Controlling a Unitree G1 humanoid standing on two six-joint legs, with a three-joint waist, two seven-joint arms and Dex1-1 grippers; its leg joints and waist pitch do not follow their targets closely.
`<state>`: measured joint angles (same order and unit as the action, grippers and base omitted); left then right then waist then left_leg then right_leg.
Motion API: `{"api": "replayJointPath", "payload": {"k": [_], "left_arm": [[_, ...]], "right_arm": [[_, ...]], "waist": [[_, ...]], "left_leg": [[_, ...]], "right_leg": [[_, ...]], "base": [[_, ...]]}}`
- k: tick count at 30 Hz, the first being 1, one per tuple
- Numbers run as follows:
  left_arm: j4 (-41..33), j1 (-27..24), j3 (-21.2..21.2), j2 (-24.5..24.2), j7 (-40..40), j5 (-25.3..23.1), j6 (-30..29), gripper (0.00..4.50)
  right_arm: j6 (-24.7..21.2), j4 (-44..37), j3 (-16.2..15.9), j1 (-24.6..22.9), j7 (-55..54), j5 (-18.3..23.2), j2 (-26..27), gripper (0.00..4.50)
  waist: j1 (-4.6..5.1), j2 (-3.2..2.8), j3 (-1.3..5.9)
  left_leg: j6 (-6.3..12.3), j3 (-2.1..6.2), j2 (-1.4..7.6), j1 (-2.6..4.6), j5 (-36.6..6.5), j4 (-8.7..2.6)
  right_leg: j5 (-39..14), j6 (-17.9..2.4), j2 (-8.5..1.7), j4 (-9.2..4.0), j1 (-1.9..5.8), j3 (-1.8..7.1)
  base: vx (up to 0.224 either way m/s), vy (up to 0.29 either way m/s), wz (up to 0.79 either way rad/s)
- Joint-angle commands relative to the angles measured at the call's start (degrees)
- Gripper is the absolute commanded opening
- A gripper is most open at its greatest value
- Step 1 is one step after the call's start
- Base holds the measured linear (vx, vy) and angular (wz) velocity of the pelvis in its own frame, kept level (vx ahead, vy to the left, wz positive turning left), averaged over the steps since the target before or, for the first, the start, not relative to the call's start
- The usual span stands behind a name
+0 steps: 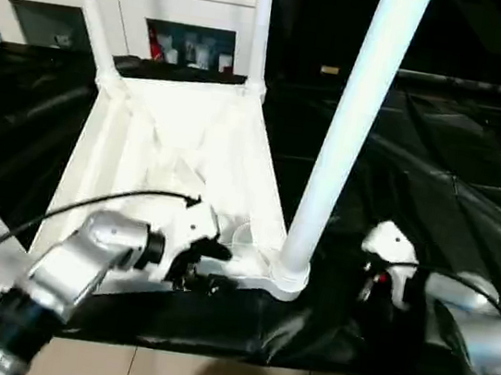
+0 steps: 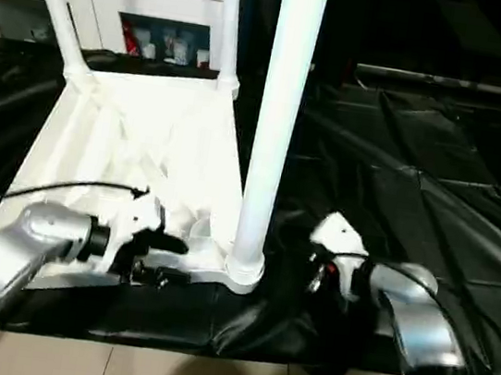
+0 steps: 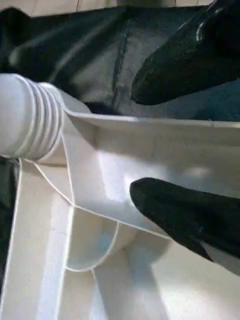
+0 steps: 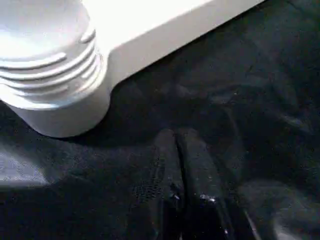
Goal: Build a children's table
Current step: Rotate table base
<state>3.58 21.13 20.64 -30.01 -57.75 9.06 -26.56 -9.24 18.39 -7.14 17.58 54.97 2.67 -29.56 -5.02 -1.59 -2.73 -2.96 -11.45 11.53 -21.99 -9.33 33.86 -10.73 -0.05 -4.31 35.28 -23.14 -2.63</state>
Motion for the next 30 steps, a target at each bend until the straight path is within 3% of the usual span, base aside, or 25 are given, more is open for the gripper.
{"api": "replayJointPath", "payload": {"k": [1, 8, 11, 12, 16, 17, 27, 29, 30], "left_arm": [[-2.0, -0.4, -0.3, -0.1, 1.2, -0.7, -1.8, 2.52], [-5.7, -2.8, -0.9, -0.3, 3.0, -0.3, -4.0, 1.80], [-6.2, -3.1, -1.1, -0.5, 3.3, -0.3, -4.3, 1.71], [-6.5, -3.2, -1.2, -0.7, 3.4, -0.3, -4.5, 1.60], [-7.0, -3.2, -1.6, -1.2, 3.5, -0.1, -5.0, 1.32], [-7.0, -3.3, -1.4, -1.5, 3.1, -0.3, -4.9, 1.31], [-5.4, -3.1, -0.3, -2.0, 2.7, -1.2, -3.7, 0.42], [-5.0, -2.9, -0.4, -1.8, 2.8, -1.2, -3.6, 0.20], [-3.5, -1.9, -0.7, -0.9, 3.8, -1.4, -3.4, 0.20]], "right_arm": [[-2.0, -2.4, 1.2, -0.1, -1.1, 1.2, 0.5, 0.00], [-4.5, -5.8, 0.1, -1.5, -2.1, 1.5, 1.1, 0.00], [-5.2, -6.7, 0.1, -1.9, -2.3, 1.6, 1.2, 0.00], [-5.6, -7.1, 0.0, -2.2, -2.5, 1.6, 1.4, 0.00], [-6.3, -8.2, -0.6, -3.2, -3.4, 1.5, 1.5, 0.00], [-6.8, -9.0, -0.6, -3.6, -3.6, 1.7, 1.7, 0.00], [-7.6, -9.7, -0.8, -3.7, -4.4, 1.7, 1.9, 0.00], [-7.5, -9.5, -0.8, -3.4, -4.6, 1.6, 2.0, 0.00], [-7.3, -9.0, -0.8, -2.9, -4.9, 1.5, 2.3, 0.00]], "waist": [[-0.03, 0.30, 3.19], [-0.19, 0.41, 3.29], [-0.36, 0.41, 3.24], [-0.36, 0.83, 3.17], [-0.48, 0.67, 3.15], [-0.44, 0.99, 3.20], [-0.41, 0.45, 3.15], [-0.41, 0.40, 3.18], [-0.24, 0.68, 3.19]], "left_leg": [[0.26, 1.23, 1.59, 1.26, -17.9, -4.23], [0.22, 1.21, 1.56, 1.20, -16.7, -4.19], [0.28, 1.19, 1.50, 1.20, -16.7, -4.19], [0.28, 1.20, 1.48, 1.19, -17.0, -4.25], [0.09, 1.32, 1.54, 1.16, -16.9, -4.34], [0.11, 1.25, 1.55, 1.17, -16.7, -4.29], [-0.46, 1.29, 1.47, 1.27, -17.6, -4.33], [-0.54, 1.33, 1.49, 1.30, -17.7, -4.32], [-0.51, 1.27, 1.43, 1.18, -17.4, -4.29]], "right_leg": [[-17.6, -10.4, -3.08, -4.97, 2.13, 2.02], [-16.3, -9.8, -3.06, -4.90, 2.09, 2.06], [-16.9, -9.6, -3.06, -4.97, 2.02, 2.06], [-17.8, -9.3, -3.07, -5.09, 2.04, 2.02], [-18.3, -8.8, -3.14, -4.98, 1.96, 2.07], [-17.8, -8.9, -3.15, -4.99, 1.98, 2.08], [-18.7, -8.4, -3.12, -5.10, 1.89, 2.14], [-18.4, -8.6, -3.13, -5.07, 1.89, 2.15], [-17.8, -8.6, -3.09, -5.03, 1.99, 2.14]], "base": [[0.000, 0.000, 0.00], [0.000, 0.000, 0.00], [0.000, 0.000, 0.00], [0.000, 0.000, 0.00], [0.000, 0.000, 0.00], [0.000, 0.000, 0.00], [0.000, 0.000, 0.00], [0.000, 0.000, 0.00], [0.000, 0.000, 0.00]]}}
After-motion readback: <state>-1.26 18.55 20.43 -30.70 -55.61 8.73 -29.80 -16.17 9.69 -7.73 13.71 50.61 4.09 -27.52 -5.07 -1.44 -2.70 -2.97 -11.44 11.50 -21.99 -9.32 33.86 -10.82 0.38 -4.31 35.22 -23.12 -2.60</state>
